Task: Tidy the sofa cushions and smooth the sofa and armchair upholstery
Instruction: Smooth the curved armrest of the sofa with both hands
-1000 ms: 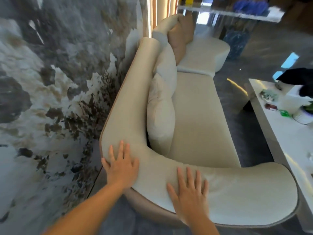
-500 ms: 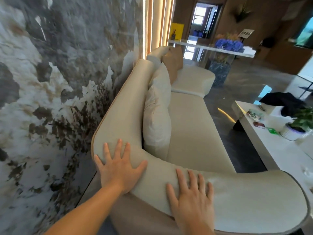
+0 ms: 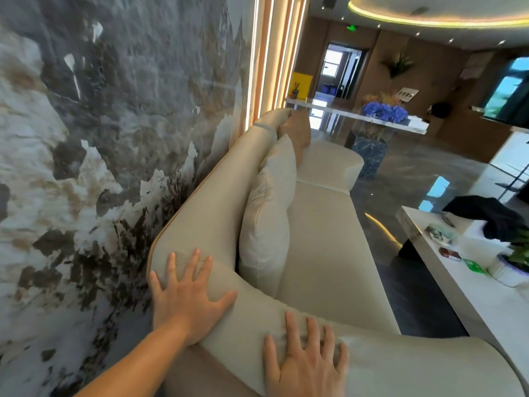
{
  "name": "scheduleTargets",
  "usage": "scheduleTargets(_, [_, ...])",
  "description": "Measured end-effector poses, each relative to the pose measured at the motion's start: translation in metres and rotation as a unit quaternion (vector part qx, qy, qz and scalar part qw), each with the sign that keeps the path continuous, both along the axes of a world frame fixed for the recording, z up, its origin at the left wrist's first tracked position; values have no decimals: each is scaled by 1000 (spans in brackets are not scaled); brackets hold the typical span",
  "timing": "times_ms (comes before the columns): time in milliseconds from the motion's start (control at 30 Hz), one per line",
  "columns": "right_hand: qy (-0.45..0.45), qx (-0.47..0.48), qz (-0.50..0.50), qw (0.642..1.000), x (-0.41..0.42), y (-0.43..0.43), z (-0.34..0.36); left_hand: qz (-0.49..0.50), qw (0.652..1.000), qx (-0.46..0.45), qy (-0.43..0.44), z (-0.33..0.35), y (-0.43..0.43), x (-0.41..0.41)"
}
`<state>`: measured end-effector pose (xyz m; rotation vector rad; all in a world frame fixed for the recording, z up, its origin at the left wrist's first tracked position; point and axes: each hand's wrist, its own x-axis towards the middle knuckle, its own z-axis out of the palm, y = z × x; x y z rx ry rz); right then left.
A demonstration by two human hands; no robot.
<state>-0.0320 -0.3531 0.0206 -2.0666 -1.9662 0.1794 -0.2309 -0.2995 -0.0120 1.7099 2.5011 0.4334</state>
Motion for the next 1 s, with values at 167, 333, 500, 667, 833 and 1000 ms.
scheduleTargets(167, [21,7,-16,1000,-22,17,-7,0,1000,-10,-4,-1,13,-19])
scheduleTargets(333, [35,33,-24,999,-23,25,-9,16,1000,-21,-5,0,15,-16])
scheduleTargets(500, [-31,27,-10,999,-16,18,-9,0,999,-34,13,5,13,-17])
scheduleTargets(667, [-79,-39,22,996,-6,13,-19,0,999,-35,28,1,12,-15])
scheduleTargets(833, [-70,-58,29,996,-4,13,-19,-1,998,-46,38,1,11,-15])
scheduleTargets(1000, [-58,-147,64,985,2,19,-14,-22,991,-118,58,5,14,-10])
